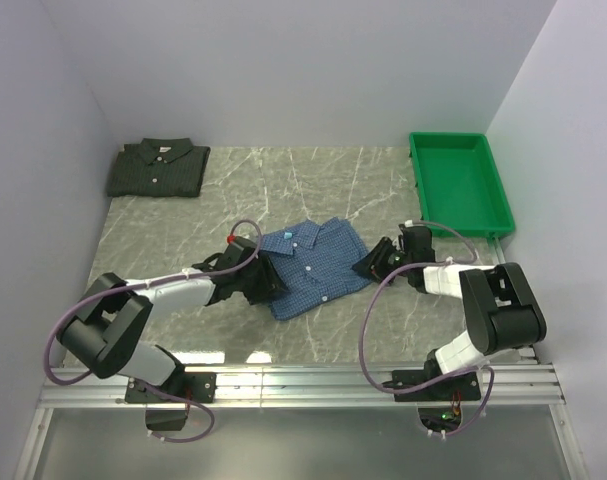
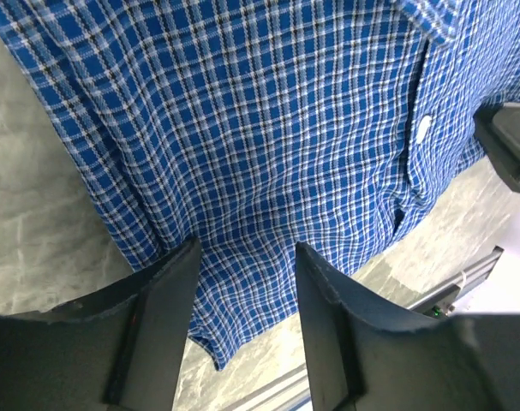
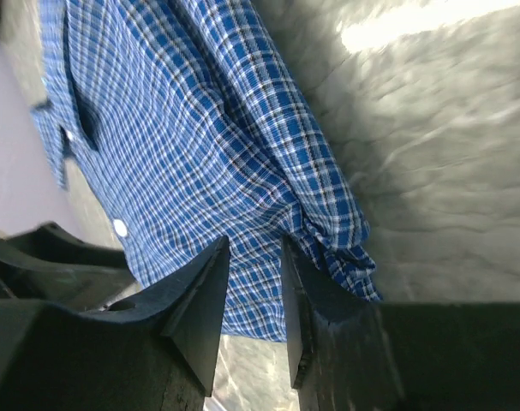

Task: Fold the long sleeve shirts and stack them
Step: Fold the shirt, then neatly place the folded shirt to the corner

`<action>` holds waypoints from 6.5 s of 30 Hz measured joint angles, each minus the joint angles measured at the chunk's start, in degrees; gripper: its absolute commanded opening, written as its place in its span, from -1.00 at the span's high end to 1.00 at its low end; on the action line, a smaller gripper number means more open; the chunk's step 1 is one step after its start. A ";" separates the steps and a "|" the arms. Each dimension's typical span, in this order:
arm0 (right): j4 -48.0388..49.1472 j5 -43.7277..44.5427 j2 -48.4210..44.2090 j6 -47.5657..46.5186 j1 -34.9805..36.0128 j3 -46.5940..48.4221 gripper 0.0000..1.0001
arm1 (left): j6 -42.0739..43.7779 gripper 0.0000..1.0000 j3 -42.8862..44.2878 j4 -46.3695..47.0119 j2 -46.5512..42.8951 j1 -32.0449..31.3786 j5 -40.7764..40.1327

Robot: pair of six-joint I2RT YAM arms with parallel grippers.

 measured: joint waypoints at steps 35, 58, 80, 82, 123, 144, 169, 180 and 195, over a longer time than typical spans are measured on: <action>12.83 6.19 21.99 5.66 9.35 21.42 0.19 | 6.64 -0.25 -0.81 -5.20 -2.84 -0.07 3.80; -20.57 28.33 -11.15 -12.20 21.09 18.53 -0.19 | 7.93 -0.57 10.16 -17.99 -3.41 -0.17 -7.34; -34.97 40.63 -47.12 -16.65 22.16 9.66 -0.60 | 15.65 -0.78 39.82 -17.55 21.38 -6.12 -10.60; -34.71 40.50 -48.83 -17.22 22.16 9.46 -0.76 | 14.64 -0.86 39.21 -18.36 17.70 -2.71 -11.34; -32.41 32.65 -47.32 -21.11 22.16 5.11 -1.00 | -11.08 -0.30 42.82 19.52 42.47 57.09 -7.08; -32.15 33.24 -47.15 -20.76 22.16 5.11 -0.99 | -13.92 0.99 34.03 25.31 40.65 56.61 -2.69; -35.32 34.34 -46.03 -17.35 22.03 5.05 -1.00 | -20.61 0.07 -26.62 -0.37 -34.01 46.31 -5.46; -39.10 30.14 -26.16 -16.70 6.60 13.81 -1.00 | -11.65 -0.89 -16.90 -17.75 -40.68 41.44 -3.89; -38.14 27.87 0.79 -20.72 -1.88 24.92 -0.99 | -4.98 -0.80 9.70 -17.70 -11.41 10.78 -6.64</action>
